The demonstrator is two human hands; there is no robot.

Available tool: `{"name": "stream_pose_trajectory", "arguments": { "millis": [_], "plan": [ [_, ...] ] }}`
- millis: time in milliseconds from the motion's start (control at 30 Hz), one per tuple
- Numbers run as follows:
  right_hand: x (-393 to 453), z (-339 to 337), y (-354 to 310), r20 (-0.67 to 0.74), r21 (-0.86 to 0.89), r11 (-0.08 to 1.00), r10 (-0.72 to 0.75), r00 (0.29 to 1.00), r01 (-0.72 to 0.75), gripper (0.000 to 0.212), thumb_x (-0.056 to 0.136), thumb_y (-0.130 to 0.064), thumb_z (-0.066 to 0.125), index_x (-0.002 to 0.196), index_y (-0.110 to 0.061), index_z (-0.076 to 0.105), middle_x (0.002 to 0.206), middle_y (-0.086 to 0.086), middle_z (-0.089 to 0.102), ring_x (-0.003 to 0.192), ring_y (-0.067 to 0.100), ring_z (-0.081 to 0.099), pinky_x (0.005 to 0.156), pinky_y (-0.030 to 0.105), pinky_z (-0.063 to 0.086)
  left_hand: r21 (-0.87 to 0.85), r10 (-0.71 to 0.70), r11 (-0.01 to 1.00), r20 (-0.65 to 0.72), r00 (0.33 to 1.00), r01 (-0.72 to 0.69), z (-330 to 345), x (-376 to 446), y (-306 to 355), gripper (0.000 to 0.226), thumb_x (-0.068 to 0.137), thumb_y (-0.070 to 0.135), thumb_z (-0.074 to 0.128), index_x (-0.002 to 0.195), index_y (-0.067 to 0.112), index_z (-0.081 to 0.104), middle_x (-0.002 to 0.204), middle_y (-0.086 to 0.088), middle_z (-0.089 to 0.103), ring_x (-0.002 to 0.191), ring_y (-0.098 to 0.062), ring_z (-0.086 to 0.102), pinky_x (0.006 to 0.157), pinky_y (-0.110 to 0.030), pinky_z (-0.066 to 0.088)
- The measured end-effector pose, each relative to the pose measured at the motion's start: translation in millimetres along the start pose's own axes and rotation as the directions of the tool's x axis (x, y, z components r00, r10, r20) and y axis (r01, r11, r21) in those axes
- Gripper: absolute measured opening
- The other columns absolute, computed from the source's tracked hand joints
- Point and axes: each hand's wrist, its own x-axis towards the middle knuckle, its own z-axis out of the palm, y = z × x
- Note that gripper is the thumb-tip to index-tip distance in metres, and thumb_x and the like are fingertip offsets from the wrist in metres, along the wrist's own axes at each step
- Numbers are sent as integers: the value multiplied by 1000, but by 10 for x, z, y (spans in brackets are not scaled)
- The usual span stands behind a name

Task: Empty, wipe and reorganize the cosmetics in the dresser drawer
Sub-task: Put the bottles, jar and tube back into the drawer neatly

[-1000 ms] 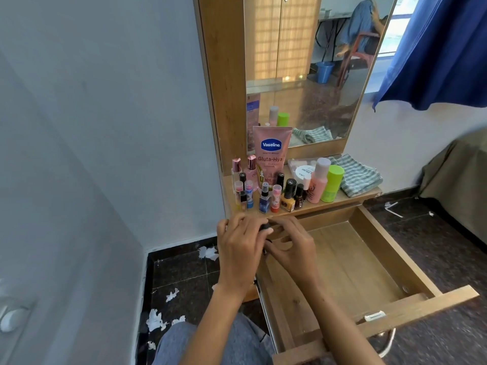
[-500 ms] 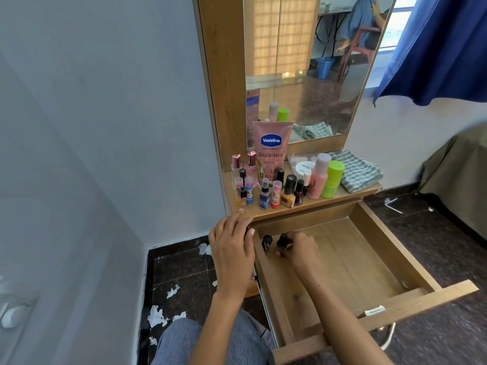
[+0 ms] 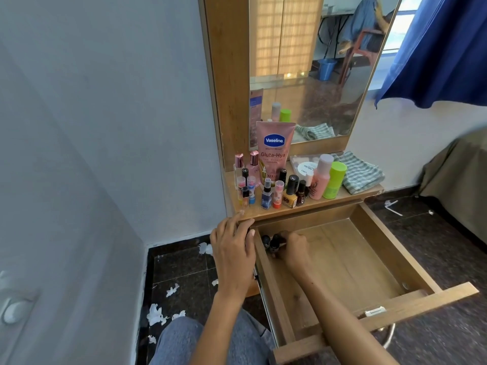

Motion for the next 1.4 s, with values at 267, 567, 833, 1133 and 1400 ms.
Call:
{"name": "stream_pose_trajectory", "arguments": {
  "millis": [267,567,833,1133,1400],
  "plan": [
    [-223,-350,-87,-402,224,970,5,916,93,18,81,-3,67,94,-15,72,85,-6,72,74,6,65,66,12,45,17,214,977,27,977,-214,87,-12,120,27,94,17,58,120,15,63,126,1,59,119,-15,50,98,-35,41],
    [-161,-325,-165,-496,309,918,-69,866,250,25,81,-1,67,102,-16,70,89,-8,71,75,3,66,68,26,56,206,401,894,34,916,-399,268,424,428,57,87,15,67,140,14,46,144,-13,44,132,-29,38,104,-43,37],
    [-167,-361,-150,-576,328,899,-53,816,291,23,85,-3,66,105,-14,68,92,-6,70,78,5,65,65,33,57,318,380,864,94,920,-390,382,694,606,60,78,13,75,133,16,52,143,-19,42,133,-34,35,105,-48,33],
    [-171,-437,-190,-629,296,905,-56,775,306,35,83,-12,73,117,-12,63,99,-3,61,72,5,56,61,22,50,129,520,851,-65,852,-510,331,686,618,15,82,18,71,98,16,69,93,2,70,104,-23,59,91,-38,36],
    [-208,-450,-126,-636,259,930,-41,770,263,18,84,-7,70,102,-10,66,89,-4,51,69,0,49,62,8,37,11,539,842,-43,841,-539,271,387,550,22,86,15,68,108,15,69,102,4,70,105,-16,57,97,-34,34]
  ]
}}
